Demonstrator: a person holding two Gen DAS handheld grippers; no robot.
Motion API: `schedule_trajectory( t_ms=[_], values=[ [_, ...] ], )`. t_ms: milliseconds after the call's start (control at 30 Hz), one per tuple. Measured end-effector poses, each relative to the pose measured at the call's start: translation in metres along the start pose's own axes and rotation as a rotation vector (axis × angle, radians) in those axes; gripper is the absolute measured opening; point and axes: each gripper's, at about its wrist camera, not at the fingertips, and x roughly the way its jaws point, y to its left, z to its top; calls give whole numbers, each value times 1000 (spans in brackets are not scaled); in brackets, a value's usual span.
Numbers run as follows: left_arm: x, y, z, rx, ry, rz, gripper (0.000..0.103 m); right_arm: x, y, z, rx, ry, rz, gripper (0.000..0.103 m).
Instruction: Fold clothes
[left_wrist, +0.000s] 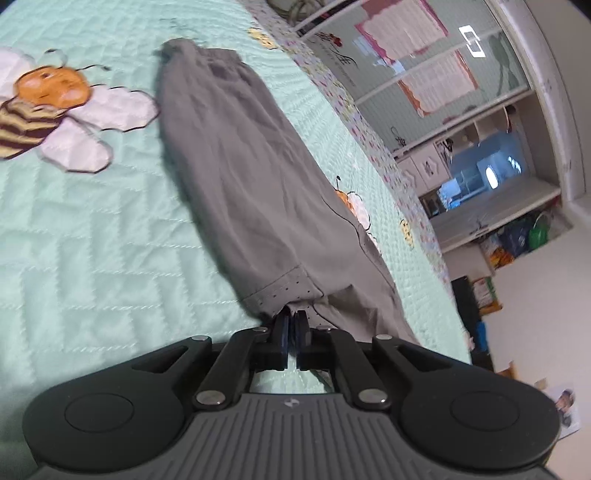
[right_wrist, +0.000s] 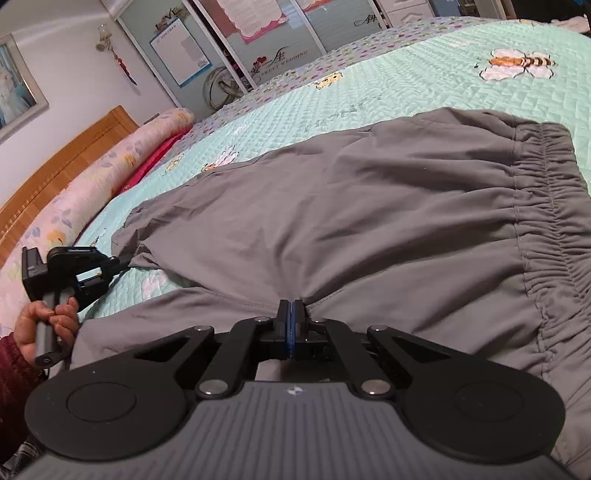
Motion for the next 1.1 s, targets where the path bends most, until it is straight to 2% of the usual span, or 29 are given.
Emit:
schedule_trajectory(
  t_ms=[100,200,267,333,367,433,500,533,600,633,733,800,867,933,1000,1100],
  values=[
    [-10,4,0,-11,-3,-11,12,1,12,0,-62,4,-45,0],
    [-18,6,2,-14,-2,-23,25,0,25,3,-116,12,-96,0],
    [-17,2,7,-23,-19,-26,36,-2,36,4,-160,9,-128,11],
    [-16,-1,12,-26,-43,-17,42,-6,55,5,-220,-13,-152,41],
    [-13,-2,12,-31,-47,-7,42,-8,64,5,-251,-26,-154,42],
    [-6,-6,15,-18,-46,10,42,-9,81,5,-282,-39,-122,42],
    [1,-8,18,15,-50,34,33,-5,88,6,-250,-16,-47,42],
    [4,-9,19,31,-52,46,22,0,88,5,-224,7,-13,42],
    [2,-10,23,83,-61,59,21,12,84,0,-200,81,-43,42],
    [1,-11,25,109,-66,66,21,16,79,-4,-201,105,-73,36],
    [-5,-1,32,89,-63,53,18,7,70,-6,-192,94,-107,34],
    [-10,4,37,61,-55,38,23,2,70,-3,-184,93,-123,35],
    [-17,7,38,45,-60,34,38,0,69,-1,-175,89,-129,36],
    [-23,10,41,24,-62,44,44,1,72,1,-167,76,-120,39],
    [-25,12,45,3,-57,52,45,3,78,3,-176,54,-107,39],
    [-19,8,47,21,-38,57,45,14,86,14,-164,44,-32,39]
  ],
)
